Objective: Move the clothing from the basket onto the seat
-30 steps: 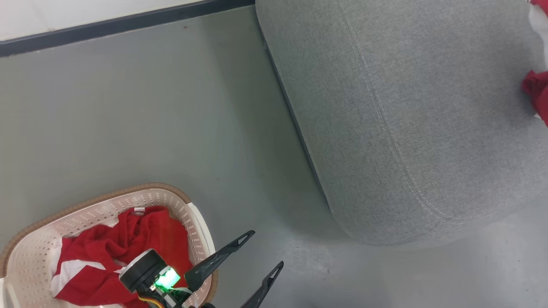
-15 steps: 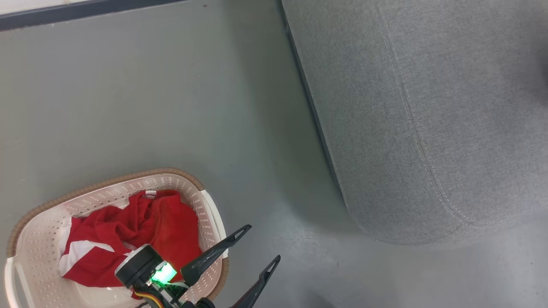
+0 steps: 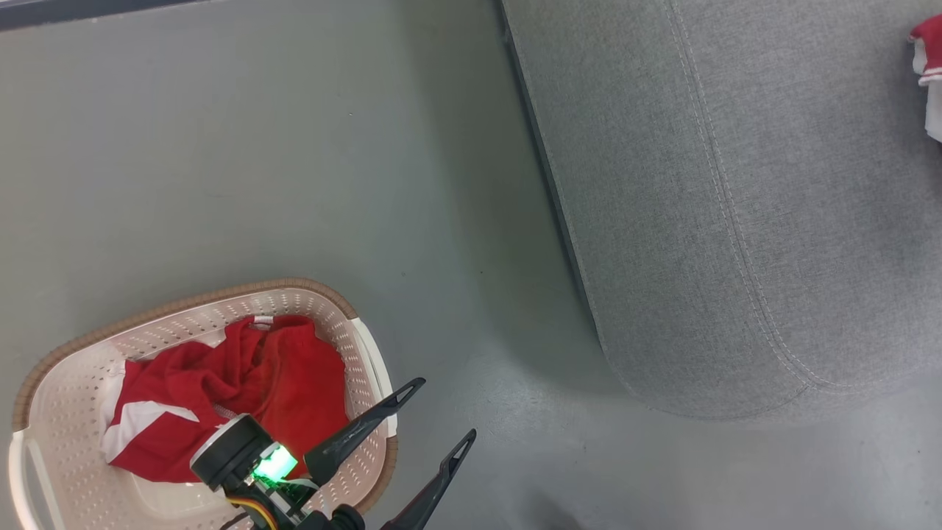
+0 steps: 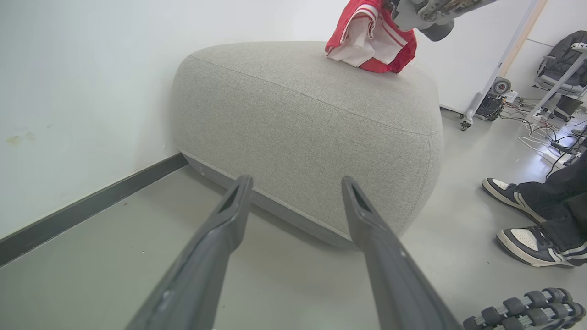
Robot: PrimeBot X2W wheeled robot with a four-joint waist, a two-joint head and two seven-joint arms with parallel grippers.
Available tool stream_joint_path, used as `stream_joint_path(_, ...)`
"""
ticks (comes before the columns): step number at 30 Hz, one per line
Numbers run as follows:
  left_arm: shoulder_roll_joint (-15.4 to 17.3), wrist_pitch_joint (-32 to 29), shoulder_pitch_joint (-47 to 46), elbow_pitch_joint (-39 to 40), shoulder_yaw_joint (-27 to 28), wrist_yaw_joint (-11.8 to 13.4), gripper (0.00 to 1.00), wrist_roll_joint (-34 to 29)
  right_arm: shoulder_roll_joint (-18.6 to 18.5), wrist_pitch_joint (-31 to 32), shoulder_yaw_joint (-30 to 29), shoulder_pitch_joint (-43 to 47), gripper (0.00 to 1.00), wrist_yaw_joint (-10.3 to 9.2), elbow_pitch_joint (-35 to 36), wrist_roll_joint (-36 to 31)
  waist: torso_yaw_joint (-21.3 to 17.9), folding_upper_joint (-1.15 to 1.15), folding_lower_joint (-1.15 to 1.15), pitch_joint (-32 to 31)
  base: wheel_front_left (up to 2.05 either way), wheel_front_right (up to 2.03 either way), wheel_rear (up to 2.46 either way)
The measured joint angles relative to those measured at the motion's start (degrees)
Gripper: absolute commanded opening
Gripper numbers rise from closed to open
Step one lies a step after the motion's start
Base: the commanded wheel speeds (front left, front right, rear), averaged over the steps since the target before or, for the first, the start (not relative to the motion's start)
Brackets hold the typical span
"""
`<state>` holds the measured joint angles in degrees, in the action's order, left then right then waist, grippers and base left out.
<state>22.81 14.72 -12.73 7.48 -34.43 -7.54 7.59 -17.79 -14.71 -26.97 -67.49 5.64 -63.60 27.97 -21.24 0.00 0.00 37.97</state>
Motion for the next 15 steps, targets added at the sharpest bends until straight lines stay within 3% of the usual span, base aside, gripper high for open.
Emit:
stream_joint_path(1, 0.0, 0.0, 0.0, 0.0, 0.0, 0.0, 1.0, 0.0, -0.2, 0.0, 0.4, 0.0, 1.0, -0.15, -0.8, -0.5, 0.0, 0.0, 0.0, 0.1, 0.0, 0.0, 0.0)
stream_joint_path(15, -1.5, 0.0, -0.2, -1.8, 0.1, 0.0, 1.0, 0.8, -0.8, 0.0, 5.8, 0.2, 1.0, -1.27, -2.5, -7.0, -0.2, 0.0, 0.0, -1.9, 0.0, 0.0, 0.0)
